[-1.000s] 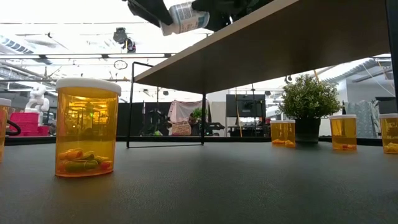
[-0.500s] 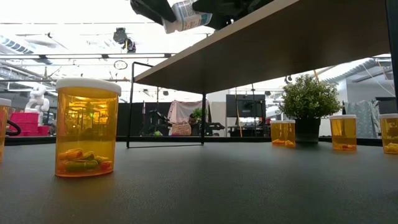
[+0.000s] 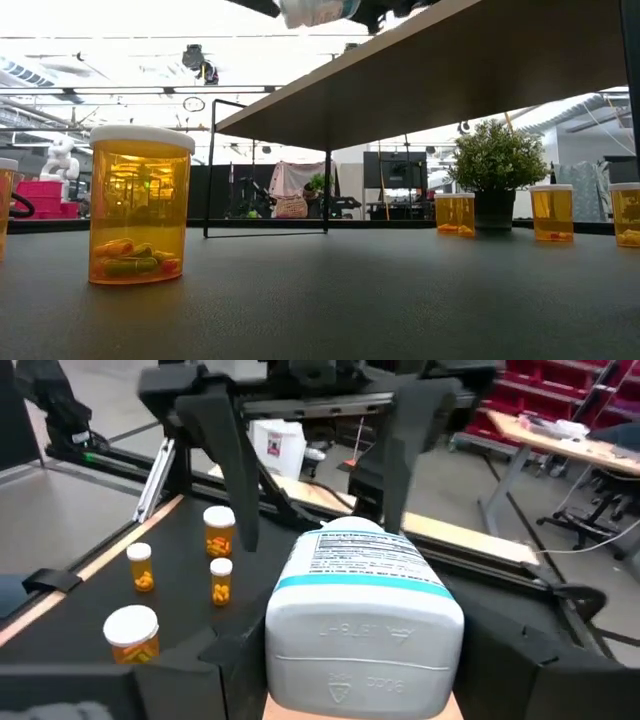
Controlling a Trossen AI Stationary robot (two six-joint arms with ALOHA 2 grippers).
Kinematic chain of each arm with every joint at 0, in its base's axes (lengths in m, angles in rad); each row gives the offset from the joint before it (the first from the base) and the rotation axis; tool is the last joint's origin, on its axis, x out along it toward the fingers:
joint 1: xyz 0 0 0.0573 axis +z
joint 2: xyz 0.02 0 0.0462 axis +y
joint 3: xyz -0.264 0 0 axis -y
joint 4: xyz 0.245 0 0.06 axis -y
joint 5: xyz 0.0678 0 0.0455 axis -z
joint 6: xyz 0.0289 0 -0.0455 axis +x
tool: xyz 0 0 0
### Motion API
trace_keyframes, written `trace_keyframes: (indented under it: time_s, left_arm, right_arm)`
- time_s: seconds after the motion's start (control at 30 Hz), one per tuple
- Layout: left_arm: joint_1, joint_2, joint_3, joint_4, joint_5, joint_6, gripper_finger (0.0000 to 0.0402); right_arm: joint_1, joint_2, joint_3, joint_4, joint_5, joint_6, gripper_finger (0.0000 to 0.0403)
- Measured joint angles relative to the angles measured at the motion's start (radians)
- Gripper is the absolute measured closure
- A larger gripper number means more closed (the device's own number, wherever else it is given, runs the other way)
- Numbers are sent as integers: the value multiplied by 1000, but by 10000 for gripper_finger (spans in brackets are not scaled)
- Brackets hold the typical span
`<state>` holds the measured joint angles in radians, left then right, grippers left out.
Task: Pick and place medicine bottles onto shelf by color
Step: Put the white pill bottle on the shelf aligned with the other white pill bottle
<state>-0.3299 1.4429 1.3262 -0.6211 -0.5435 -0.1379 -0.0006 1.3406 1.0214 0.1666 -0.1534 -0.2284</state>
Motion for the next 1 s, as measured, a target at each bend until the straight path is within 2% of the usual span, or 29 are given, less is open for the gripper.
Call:
trace_keyframes:
  time_s: [0.2,0.3,0.53,0.7,0.8,1.0]
  left_arm:
    - [-35,-46,0,30,-174,6,53]
    - [-35,-47,-1,131,-203,42,53]
    - [-15,-2,-26,455,-174,195,53]
    - [10,40,-26,646,-164,262,53]
    - [30,80,-26,777,-128,308,53]
    - [50,172,-26,1047,12,452,53]
  right_arm:
    - [0,-107,-9,-31,-4,31,168]
    - [7,-155,-45,31,-5,33,168]
    - [8,-225,-207,402,-27,56,168]
    - [9,-224,-287,631,-72,53,168]
    - [9,-214,-299,712,-92,47,168]
    - [13,-214,-301,743,-143,59,168]
